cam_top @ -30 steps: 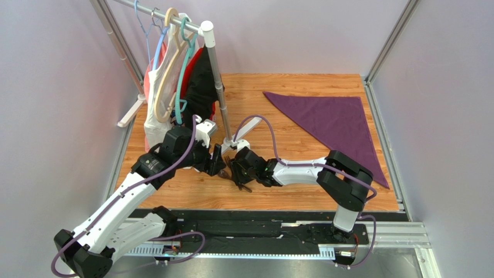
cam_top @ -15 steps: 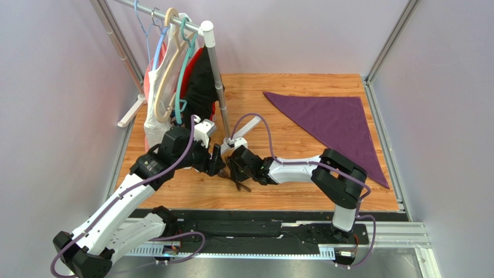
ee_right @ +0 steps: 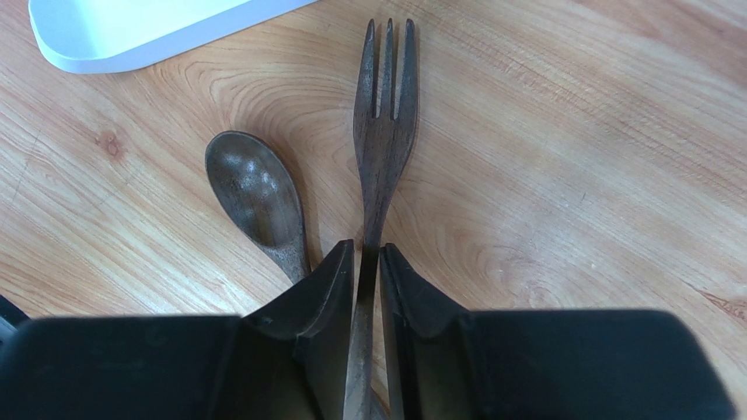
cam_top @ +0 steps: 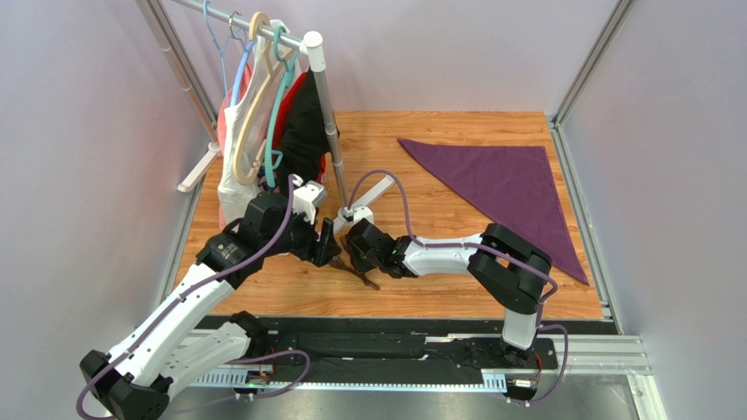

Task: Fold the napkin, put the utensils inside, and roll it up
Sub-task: Grab a utensil with the right arm

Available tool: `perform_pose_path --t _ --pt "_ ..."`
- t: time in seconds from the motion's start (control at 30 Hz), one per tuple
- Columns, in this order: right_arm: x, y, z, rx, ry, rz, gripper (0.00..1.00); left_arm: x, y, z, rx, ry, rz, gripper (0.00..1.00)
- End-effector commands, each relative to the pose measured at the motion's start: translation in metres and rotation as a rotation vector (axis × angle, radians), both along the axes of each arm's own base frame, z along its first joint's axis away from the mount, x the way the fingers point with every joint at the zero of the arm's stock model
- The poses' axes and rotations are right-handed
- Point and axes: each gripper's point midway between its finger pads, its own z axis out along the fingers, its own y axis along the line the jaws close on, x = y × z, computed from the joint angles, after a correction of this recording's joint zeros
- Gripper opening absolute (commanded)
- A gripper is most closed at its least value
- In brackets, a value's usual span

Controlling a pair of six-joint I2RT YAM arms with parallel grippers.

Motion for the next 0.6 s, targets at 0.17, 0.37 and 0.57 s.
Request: perform_pose_path --t 0.17,0.37,0.57 --pt "0.008 -0.007 0.000 -0.036 -0.006 -0.014 0.08 0.002 0.000 0.003 -0.016 -0.010 0.011 0.82" --pt "0.011 -0.047 0.040 -0.072 -0.080 -0.011 0.00 0.002 -0.001 0.001 -0.013 -0.002 0.011 0.82" --pt "0.036 -0.143 0.084 -0.186 -0.174 -0.078 0.00 0.003 -0.001 0.001 -0.012 -0.001 0.009 0.82"
